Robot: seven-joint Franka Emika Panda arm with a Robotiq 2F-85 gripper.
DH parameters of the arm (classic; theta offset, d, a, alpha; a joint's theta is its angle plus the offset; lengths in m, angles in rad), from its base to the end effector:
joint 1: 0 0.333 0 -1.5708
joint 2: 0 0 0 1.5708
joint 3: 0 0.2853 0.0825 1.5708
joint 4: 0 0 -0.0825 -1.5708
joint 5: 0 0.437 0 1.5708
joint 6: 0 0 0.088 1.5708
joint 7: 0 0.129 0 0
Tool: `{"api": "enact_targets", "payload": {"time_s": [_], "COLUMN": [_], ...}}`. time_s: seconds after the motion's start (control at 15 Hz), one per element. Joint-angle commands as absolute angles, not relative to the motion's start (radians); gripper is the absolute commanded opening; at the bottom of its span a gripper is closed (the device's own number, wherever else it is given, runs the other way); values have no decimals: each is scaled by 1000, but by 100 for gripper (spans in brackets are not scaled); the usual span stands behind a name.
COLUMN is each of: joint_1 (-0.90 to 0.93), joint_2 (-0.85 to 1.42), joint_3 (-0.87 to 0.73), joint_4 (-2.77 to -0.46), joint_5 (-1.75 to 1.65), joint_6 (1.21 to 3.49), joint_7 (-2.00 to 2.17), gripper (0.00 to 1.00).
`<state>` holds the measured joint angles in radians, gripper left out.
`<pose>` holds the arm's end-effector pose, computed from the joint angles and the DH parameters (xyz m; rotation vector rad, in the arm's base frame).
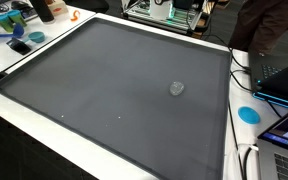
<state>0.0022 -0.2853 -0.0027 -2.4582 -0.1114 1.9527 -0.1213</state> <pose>0.4637 -0.0098 0.3058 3.0268 0.2640 -0.3442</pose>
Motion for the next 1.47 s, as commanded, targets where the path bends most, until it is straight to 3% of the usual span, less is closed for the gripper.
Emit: {"api": "enact_targets", "payload": {"time_s": [0.0, 0.4, 1.4], "joint_1": [5, 5, 174], "joint_2": [-285, -285, 75], "joint_3": [-5, -5, 201], "joint_4": [-2457, -2457, -2125], "joint_5": [-112, -112, -164], "joint_6": [1951, 1951, 2044], "joint_7": [-120, -120, 51], "gripper": [4, 1, 1]}}
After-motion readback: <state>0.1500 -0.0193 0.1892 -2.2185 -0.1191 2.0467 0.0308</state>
